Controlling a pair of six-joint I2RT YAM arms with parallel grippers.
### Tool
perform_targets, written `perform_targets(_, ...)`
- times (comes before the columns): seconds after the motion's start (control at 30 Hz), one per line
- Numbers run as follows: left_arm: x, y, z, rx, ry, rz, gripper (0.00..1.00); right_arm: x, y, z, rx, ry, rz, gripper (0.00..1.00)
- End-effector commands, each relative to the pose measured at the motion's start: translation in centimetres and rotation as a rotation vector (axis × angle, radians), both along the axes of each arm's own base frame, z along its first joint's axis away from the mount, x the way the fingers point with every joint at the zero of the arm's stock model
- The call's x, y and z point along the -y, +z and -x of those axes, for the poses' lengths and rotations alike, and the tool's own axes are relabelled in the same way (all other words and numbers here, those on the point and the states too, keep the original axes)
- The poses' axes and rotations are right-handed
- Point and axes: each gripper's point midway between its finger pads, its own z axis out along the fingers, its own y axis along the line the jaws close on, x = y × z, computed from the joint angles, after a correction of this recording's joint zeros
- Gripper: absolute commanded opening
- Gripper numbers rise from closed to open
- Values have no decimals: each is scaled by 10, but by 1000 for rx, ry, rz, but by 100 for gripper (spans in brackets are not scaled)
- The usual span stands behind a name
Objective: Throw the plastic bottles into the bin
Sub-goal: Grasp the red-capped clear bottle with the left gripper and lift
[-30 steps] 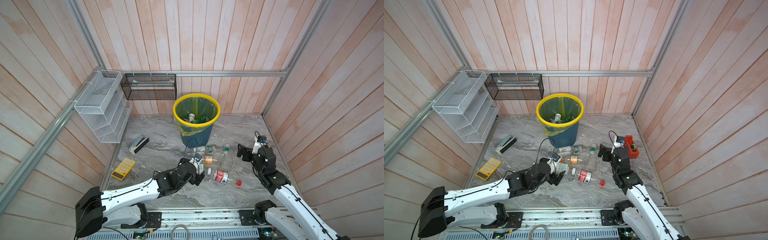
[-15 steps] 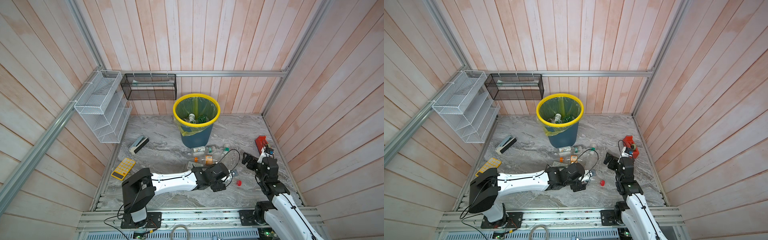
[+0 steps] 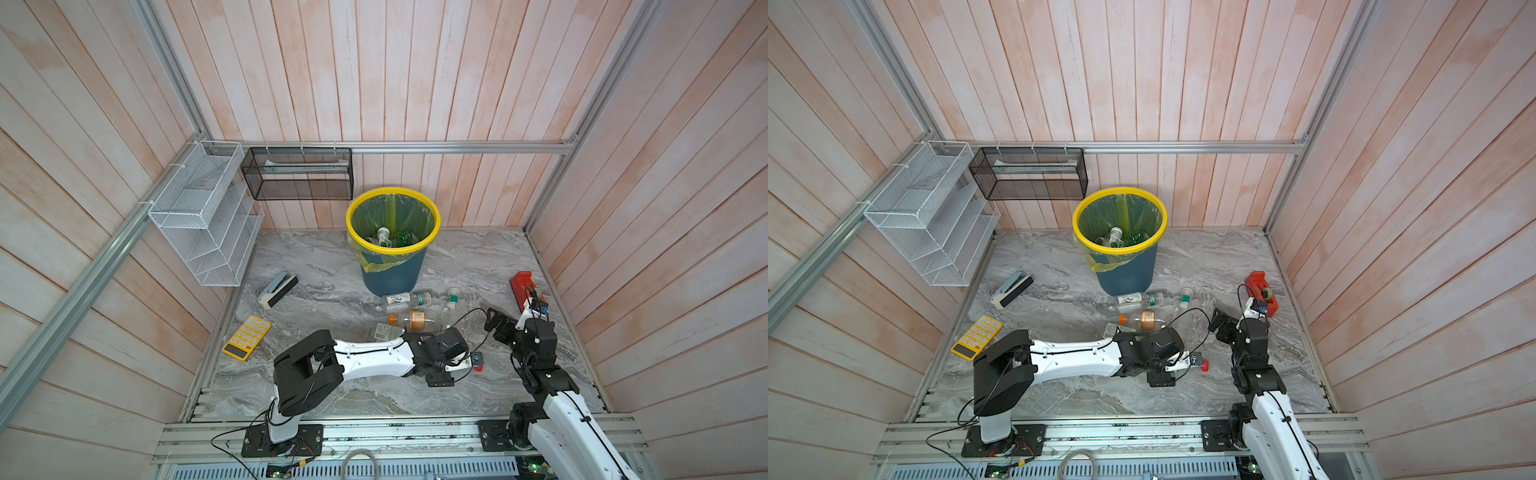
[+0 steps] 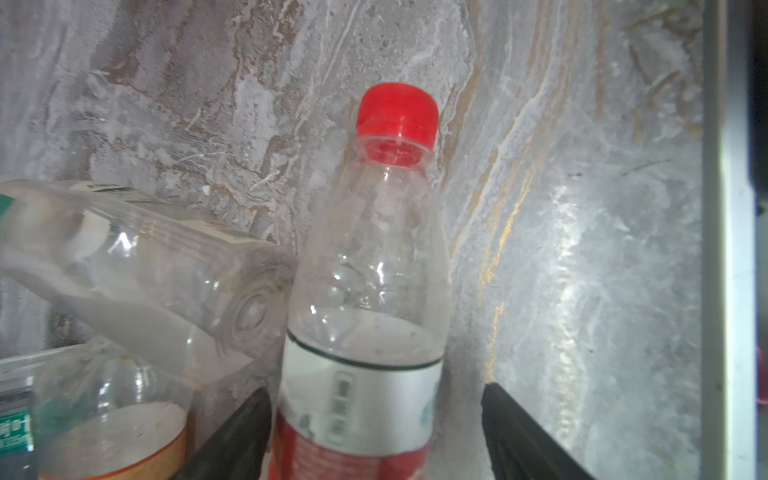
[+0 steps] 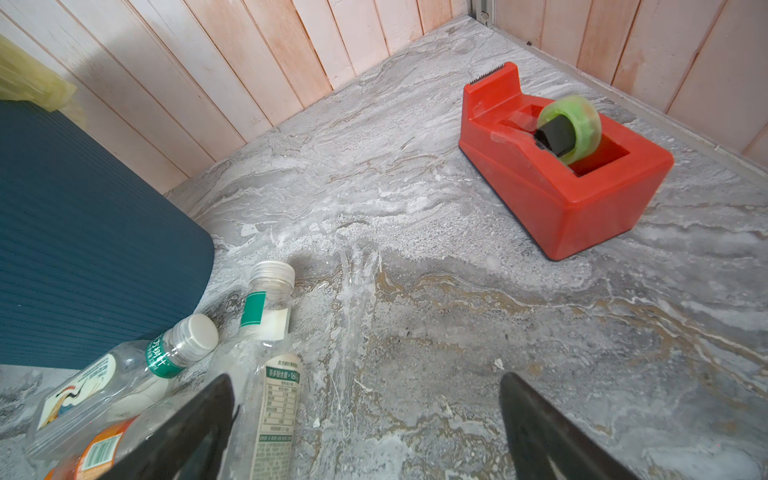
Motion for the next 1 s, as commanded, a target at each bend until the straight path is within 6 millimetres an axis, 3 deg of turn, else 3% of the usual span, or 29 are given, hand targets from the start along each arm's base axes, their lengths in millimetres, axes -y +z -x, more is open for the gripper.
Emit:
perform_targets(0.0, 3, -5, 14, -72, -31, -10, 76, 3, 3, -2, 15, -9, 2, 99)
perform_targets(0.33, 1, -27, 25, -114, -18, -59, 76, 2, -2, -2, 6, -5, -9, 99)
perform_targets(0.6, 4, -20, 31, -144, -7, -14, 46, 3, -1, -1, 11, -10, -8, 99)
perform_targets(0.7, 6, 2, 31, -143, 17, 72, 41, 3, 0, 0, 13, -10, -9, 99)
perform_targets(0.8, 6, 38, 31, -150, 54, 213, 41, 3, 0, 0, 13, -8, -11, 99)
perform_targets(0.97, -14, 124, 15, -107, 184, 514, 41, 2, 0, 1, 23, -4, -14, 99)
